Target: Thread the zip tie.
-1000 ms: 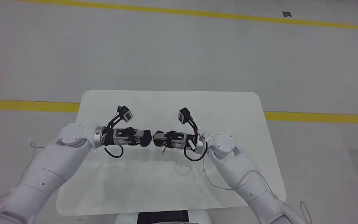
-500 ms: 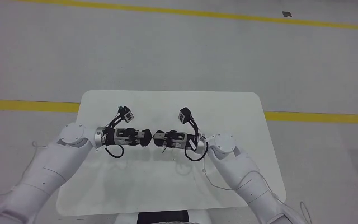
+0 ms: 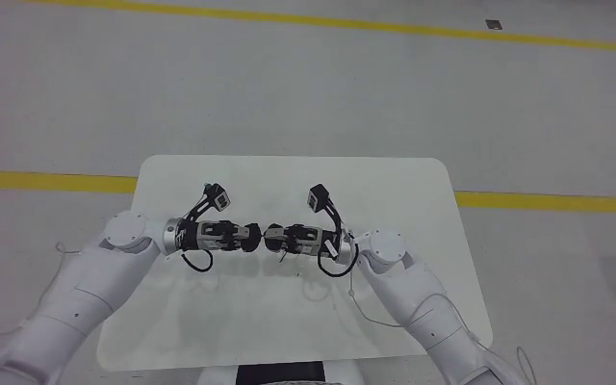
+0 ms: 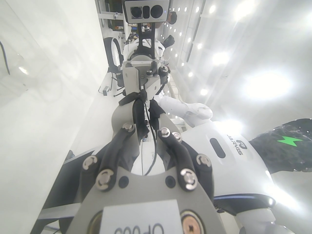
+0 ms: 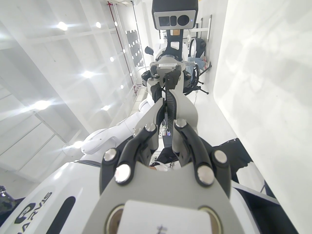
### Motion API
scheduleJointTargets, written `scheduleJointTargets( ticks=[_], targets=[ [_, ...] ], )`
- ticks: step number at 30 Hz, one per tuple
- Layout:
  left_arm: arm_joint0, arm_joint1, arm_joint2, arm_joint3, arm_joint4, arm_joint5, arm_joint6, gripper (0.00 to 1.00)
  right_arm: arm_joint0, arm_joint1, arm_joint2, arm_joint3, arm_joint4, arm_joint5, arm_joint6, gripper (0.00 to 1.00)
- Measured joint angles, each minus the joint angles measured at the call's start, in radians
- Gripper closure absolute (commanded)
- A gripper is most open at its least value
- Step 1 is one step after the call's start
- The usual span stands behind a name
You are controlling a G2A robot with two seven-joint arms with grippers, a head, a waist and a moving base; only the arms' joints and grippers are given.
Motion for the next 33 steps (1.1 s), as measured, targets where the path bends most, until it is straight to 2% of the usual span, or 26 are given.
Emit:
scheduleJointTargets(
  ticks=[8,13,14,22,23,24,25,33],
  targets=[
    [-0.001,0.001,0.003,0.0,0.0,0.001,0.002,0.92,0.001,-0.001,-0.003,-0.001,-0.003,0.003,0.001,1.0],
    [-0.002,0.001,0.004,0.0,0.0,0.002,0.002,0.96,0.002,-0.001,-0.004,-0.002,-0.003,0.003,0.001,1.0],
    [-0.002,0.002,0.005,0.0,0.0,0.002,0.002,1.0,0.002,-0.001,-0.004,-0.002,-0.003,0.003,0.001,1.0],
    [-0.002,0.003,0.006,0.002,-0.001,0.003,0.003,1.0,0.002,-0.001,-0.006,-0.001,-0.003,0.004,0.0,1.0],
    [-0.002,0.003,0.006,0.002,-0.001,0.003,0.002,1.0,0.002,-0.001,-0.006,-0.001,-0.003,0.005,0.0,0.6],
    [-0.003,0.003,0.006,0.002,-0.002,0.002,0.001,1.0,0.002,-0.001,-0.006,-0.001,-0.003,0.006,-0.001,0.03],
    [-0.003,0.003,0.006,0.002,-0.003,0.001,0.001,1.0,0.002,-0.001,-0.005,-0.001,-0.002,0.007,-0.002,0.0],
    [-0.004,0.005,0.003,0.005,-0.007,-0.003,-0.003,1.0,-0.005,0.0,0.008,-0.001,0.008,0.007,-0.018,0.0]
  ],
)
